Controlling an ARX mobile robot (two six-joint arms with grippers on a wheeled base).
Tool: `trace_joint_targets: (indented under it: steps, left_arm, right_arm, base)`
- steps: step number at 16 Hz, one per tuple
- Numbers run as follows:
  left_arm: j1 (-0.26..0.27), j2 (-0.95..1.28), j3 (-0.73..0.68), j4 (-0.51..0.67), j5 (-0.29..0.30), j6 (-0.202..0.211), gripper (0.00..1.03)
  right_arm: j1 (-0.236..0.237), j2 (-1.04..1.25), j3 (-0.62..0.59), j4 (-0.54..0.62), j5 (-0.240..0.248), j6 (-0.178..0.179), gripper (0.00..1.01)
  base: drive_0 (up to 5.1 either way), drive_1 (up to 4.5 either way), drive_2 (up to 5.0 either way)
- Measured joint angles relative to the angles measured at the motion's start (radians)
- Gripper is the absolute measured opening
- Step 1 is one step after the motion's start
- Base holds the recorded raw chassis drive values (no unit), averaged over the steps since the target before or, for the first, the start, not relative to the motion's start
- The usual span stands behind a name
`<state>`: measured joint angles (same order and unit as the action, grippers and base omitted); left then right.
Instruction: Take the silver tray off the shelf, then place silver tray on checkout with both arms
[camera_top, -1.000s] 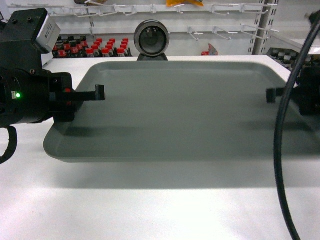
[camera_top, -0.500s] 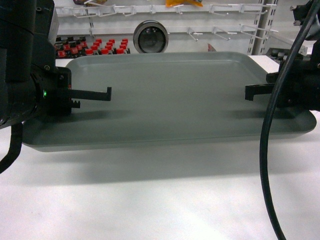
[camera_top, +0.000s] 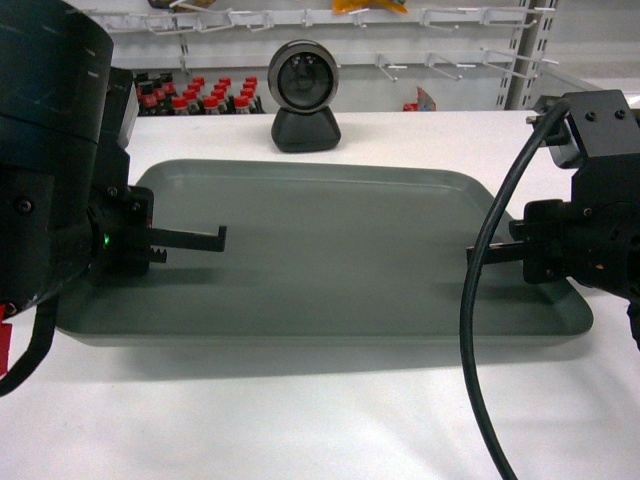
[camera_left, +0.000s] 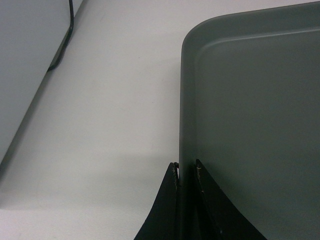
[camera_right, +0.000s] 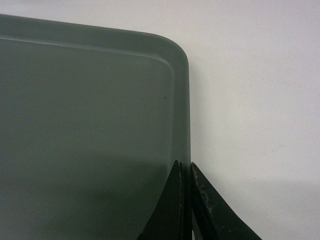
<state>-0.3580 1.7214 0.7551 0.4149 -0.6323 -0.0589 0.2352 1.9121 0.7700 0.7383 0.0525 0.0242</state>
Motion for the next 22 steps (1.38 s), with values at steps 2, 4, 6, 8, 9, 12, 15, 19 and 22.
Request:
trace_joint_targets:
  steps: [2,4,6,8,9,12,15,19,22]
  left_arm:
    - [0.0,0.029,0.004,-0.006,0.005,-0.04,0.04]
    - [-0.002,0.052,0.014,-0.035,0.002,-0.053,0.04]
    - [-0.013,0.063,0.028,-0.093,-0.04,-0.06,0.19]
    - [-0.012,0.068,0.029,-0.087,-0.068,-0.041,0.39]
    - [-0.008,0.068,0.029,-0.073,-0.077,-0.031,0.54]
    - [0.003,0.066,0.024,-0.049,-0.083,-0.02,0.94]
    - [0.009,0.041,0.01,0.03,-0.059,-0.043,0.98]
    - [0.029,-0.037,0.01,0.171,-0.027,-0.1,0.98]
    - [0.049,-0.174,0.011,0.18,0.029,-0.147,0.98]
  right_arm:
    - [0.0,0.014,0.015,0.01,0.024,-0.021,0.03]
    - [0.001,0.017,0.026,-0.014,0.037,-0.03,0.03]
    - [0.002,0.017,0.041,-0.064,0.037,-0.047,0.03]
    - [0.006,0.014,0.042,-0.075,0.039,-0.048,0.03]
    - [0.006,0.015,0.041,-0.087,0.041,-0.056,0.14]
    - [-0.015,0.011,0.032,-0.084,0.055,-0.062,0.54]
    - [-0.035,-0.003,0.021,-0.082,0.056,-0.045,0.9]
    - [-0.041,-0.032,0.022,-0.072,0.02,0.027,0.98]
    - [-0.046,-0.129,0.022,0.001,-0.008,0.084,0.98]
  base:
    - [0.0,0.0,0.0]
    - [0.0,0.0,0.0]
    - [0.0,0.0,0.0]
    - [0.0,0.0,0.0]
    - [0.0,0.0,0.0]
    - [0.0,0.0,0.0]
    - [0.0,0.0,0.0]
    - [0.0,0.0,0.0]
    - [0.0,0.0,0.0]
